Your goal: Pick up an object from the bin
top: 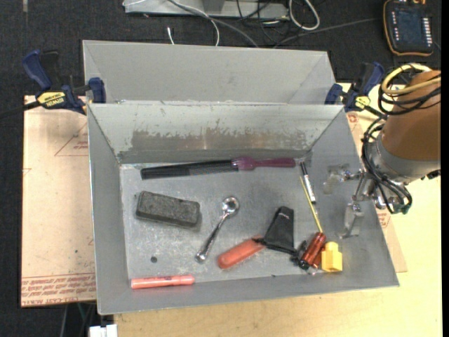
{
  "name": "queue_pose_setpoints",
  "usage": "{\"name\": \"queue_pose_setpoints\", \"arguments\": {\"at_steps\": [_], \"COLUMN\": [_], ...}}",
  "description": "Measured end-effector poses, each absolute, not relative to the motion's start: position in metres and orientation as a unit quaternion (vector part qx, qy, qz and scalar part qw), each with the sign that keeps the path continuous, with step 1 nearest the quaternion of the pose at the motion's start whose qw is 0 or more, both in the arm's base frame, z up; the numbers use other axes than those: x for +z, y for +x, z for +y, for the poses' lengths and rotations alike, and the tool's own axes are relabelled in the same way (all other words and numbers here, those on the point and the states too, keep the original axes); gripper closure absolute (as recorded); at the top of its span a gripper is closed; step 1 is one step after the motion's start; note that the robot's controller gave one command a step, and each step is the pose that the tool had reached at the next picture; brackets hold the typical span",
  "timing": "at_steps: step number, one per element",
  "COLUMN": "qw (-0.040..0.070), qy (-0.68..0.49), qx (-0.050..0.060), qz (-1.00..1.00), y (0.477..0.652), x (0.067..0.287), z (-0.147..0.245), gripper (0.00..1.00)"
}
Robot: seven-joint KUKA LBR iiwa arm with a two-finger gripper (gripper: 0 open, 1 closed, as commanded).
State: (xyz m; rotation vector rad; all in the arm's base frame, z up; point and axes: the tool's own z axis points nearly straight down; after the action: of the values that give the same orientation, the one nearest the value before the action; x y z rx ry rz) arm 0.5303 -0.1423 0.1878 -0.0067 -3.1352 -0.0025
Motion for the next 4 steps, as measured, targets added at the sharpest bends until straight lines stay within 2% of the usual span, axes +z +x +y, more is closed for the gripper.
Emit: {"name": "queue_pose_setpoints", "arguments": {"at_steps": [1,2,3,4], "qw": [-0.001,-0.001,-0.004,0.0], "qy": [0.001,0.142,0.309,0.341], "qx": [0.0,0.0,0.002,-0.003], "qz": [-1.0,-0.99,-0.951,-0.94], "y": [0.532,0.537,0.517,0.546], "x": [0.192,0.108,0.149,0.099], "z": [-0.141,-0.083,-0.07,-0.038], "gripper": [0.0,0.0,0.0,0.0]}}
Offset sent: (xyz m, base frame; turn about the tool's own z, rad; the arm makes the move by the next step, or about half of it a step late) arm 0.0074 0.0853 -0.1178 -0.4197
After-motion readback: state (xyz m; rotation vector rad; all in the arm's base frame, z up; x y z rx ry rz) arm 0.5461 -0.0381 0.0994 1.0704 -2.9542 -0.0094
